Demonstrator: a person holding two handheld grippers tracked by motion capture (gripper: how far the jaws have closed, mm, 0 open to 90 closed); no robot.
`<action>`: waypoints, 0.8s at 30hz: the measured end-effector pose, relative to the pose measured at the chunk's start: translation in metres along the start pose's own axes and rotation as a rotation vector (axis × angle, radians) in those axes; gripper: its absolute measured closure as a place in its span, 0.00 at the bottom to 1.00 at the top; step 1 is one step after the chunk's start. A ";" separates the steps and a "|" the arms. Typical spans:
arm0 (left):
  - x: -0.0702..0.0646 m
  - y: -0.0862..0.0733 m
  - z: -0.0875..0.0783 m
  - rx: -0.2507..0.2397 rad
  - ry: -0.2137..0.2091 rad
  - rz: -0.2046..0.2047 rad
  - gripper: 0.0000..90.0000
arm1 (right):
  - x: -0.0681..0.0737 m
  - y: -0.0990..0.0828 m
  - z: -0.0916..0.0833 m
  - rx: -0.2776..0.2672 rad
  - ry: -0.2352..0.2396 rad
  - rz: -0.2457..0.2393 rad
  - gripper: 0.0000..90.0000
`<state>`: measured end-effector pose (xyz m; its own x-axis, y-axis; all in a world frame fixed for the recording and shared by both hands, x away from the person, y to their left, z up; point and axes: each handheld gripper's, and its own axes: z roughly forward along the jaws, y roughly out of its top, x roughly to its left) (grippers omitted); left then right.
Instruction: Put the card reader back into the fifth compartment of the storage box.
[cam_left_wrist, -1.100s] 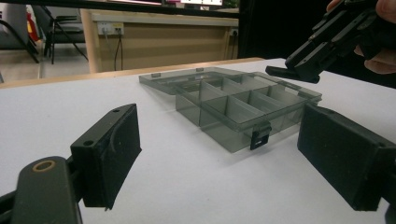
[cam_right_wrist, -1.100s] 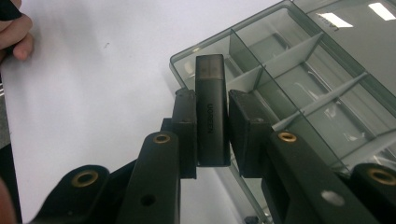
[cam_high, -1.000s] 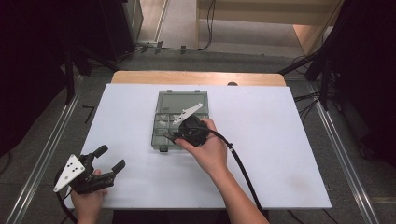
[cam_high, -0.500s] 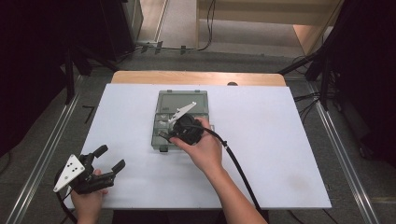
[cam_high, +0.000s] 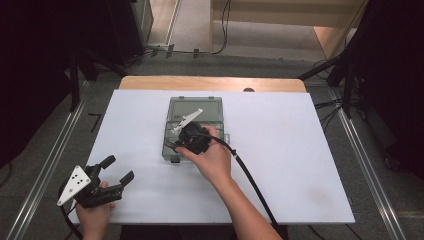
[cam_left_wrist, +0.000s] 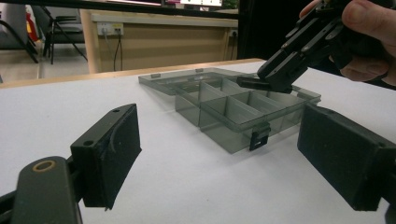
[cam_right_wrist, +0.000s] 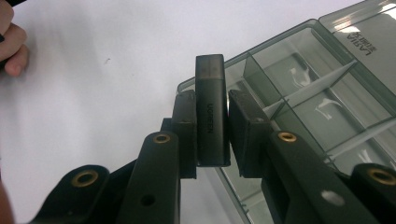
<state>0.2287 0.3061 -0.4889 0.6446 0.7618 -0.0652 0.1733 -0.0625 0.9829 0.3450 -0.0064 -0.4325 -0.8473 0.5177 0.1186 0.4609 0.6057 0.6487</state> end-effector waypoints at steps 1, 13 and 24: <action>0.000 0.000 0.000 -0.001 -0.001 0.000 0.15 | 0.000 0.000 0.001 -0.002 0.001 -0.001 0.79; 0.000 0.000 0.000 0.001 -0.002 0.001 0.15 | -0.003 0.005 0.006 -0.099 -0.016 0.032 0.38; 0.000 0.000 0.000 0.001 -0.002 0.000 0.15 | -0.007 -0.017 -0.013 -0.118 -0.058 0.033 0.14</action>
<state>0.2286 0.3059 -0.4890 0.6457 0.7608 -0.0658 0.1745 -0.0631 0.9826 0.3395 -0.0284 -0.4342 -0.8141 0.5721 0.0996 0.4509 0.5147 0.7292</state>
